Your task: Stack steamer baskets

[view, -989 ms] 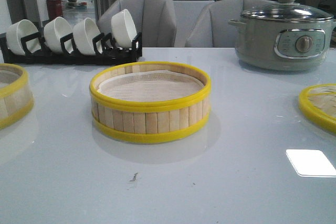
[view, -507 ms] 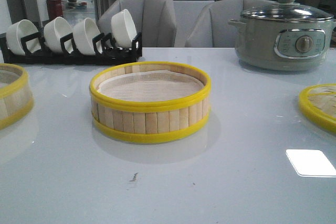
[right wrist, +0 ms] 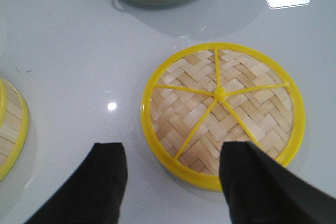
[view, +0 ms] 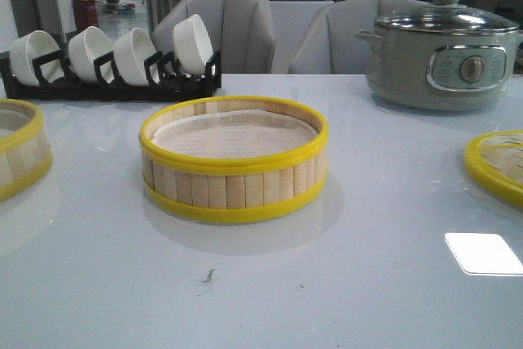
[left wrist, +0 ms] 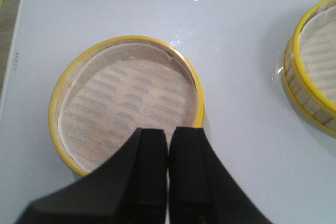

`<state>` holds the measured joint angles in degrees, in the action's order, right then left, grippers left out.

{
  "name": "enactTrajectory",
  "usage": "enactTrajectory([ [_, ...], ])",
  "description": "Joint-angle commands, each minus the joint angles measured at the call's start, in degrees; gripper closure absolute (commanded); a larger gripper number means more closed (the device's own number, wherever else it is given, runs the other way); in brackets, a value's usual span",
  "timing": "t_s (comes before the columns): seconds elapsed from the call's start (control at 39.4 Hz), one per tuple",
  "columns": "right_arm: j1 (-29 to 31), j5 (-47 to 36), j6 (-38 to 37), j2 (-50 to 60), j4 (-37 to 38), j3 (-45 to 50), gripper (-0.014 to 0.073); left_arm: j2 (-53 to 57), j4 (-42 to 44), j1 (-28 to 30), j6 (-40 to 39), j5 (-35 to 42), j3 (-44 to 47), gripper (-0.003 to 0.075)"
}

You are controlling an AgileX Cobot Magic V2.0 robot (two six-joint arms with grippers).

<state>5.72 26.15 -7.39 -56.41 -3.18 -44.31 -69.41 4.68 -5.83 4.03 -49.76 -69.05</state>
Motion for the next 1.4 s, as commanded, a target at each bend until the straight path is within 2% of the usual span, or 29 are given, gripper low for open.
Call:
enactTrajectory([
  [0.0, -0.01, -4.42, -0.08, 0.51, 0.21, -2.18, 0.0087, -0.99, 0.29, -0.21, 1.07, 2.36, -1.97, 0.0423],
  [0.05, -0.01, -4.49, -0.08, 0.51, 0.21, -2.18, 0.0087, -2.29, -0.27, -0.21, 0.84, 2.47, -1.97, 0.0332],
  [0.1, -0.01, -4.49, -0.08, 0.51, 0.21, -2.18, 0.0087, -3.76, -1.29, -0.21, 0.55, 2.64, -1.97, 0.0274],
  [0.15, -0.01, -4.49, -0.08, 0.51, 0.21, -2.18, 0.0087, -5.3, -2.3, -0.21, 0.5, 3.21, -1.97, 0.025],
  [0.46, -0.01, -3.6, -0.08, 0.51, 0.21, -2.18, 0.0087, -14.38, -7.55, -0.21, 0.5, 11.15, -1.97, 0.025],
  [0.89, -0.01, -3.58, -0.08, 0.51, 0.21, -2.18, 0.0087, -26.98, -7.62, -0.21, 0.99, 19.97, -1.97, 0.0255],
  [1.01, -0.01, -3.58, -0.08, 0.51, 0.21, -2.18, 0.0087, -30.46, -7.62, -0.21, 1.59, 21.79, -1.97, 0.028],
  [1.27, -0.01, -4.03, -0.08, 0.51, 0.21, -2.18, 0.0087, -34.9, -7.62, -0.21, 1.59, 22.83, -2.06, 0.0281],
  [1.37, -0.01, -4.09, -0.08, 0.51, 0.21, -2.18, 0.0087, -35.03, -7.62, -0.21, 1.5, 23.26, -2.06, 0.0321],
])
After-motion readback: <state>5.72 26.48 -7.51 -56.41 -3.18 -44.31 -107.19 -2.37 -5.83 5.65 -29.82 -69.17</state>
